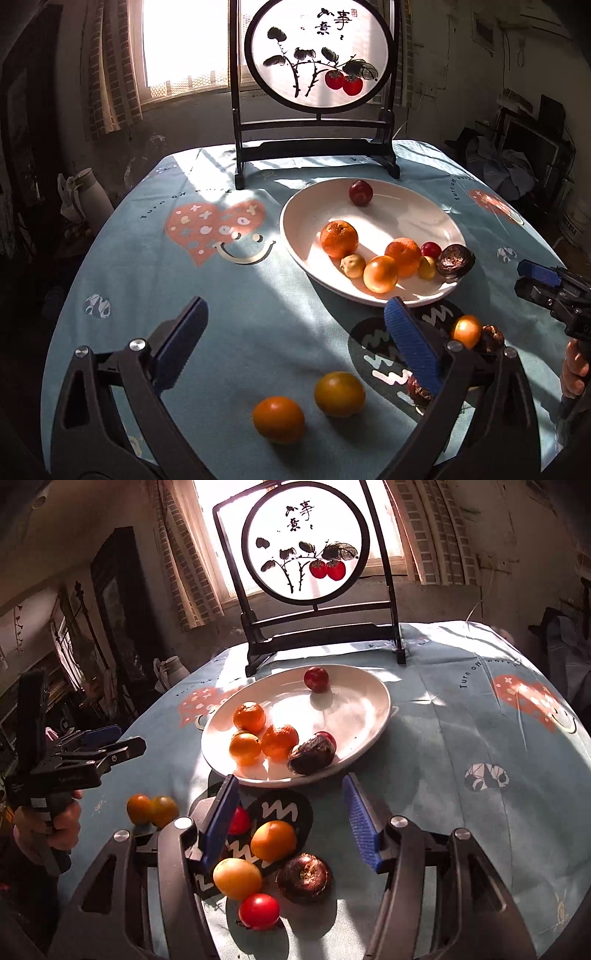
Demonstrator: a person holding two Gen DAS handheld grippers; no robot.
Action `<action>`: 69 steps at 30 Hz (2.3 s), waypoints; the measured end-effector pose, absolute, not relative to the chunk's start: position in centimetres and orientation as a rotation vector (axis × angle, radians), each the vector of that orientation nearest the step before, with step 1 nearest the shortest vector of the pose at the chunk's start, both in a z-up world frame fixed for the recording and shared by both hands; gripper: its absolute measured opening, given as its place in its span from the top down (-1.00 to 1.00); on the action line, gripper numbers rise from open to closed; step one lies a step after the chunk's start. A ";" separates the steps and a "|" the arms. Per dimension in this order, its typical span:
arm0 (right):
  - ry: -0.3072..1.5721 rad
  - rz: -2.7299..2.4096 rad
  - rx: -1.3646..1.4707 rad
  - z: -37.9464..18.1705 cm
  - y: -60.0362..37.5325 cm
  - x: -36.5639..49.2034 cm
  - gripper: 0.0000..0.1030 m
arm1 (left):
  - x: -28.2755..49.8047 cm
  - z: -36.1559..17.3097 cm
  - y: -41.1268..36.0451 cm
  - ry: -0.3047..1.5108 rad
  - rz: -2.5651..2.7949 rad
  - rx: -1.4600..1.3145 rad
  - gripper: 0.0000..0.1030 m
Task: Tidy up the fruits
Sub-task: 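Lower both held fruits onto the white plate and open both grippers, then grasp a red tomato with the right gripper while the left gripper grasps an orange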
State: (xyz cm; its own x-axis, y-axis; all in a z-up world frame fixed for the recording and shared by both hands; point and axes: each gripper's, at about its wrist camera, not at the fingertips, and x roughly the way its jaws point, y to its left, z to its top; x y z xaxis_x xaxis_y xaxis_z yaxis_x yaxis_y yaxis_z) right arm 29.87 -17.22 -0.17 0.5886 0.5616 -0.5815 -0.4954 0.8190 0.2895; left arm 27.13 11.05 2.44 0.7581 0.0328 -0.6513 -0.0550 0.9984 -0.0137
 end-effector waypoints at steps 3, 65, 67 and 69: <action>0.760 0.634 0.075 -0.9 -17.5 28.0 -0.14 | 25.6 2.0 12.6 0.718 0.054 -0.091 -0.91; 0.911 0.718 0.015 -3.6 -15.9 25.0 0.43 | 23.7 -5.2 11.3 0.901 -0.009 0.057 0.24; 0.906 0.720 0.019 -3.5 -16.0 25.0 0.43 | 23.6 -5.1 11.4 0.901 -0.006 0.048 0.24; 0.893 0.732 0.029 -3.3 -16.1 24.9 0.43 | 23.5 -4.8 11.6 0.892 0.008 0.038 0.24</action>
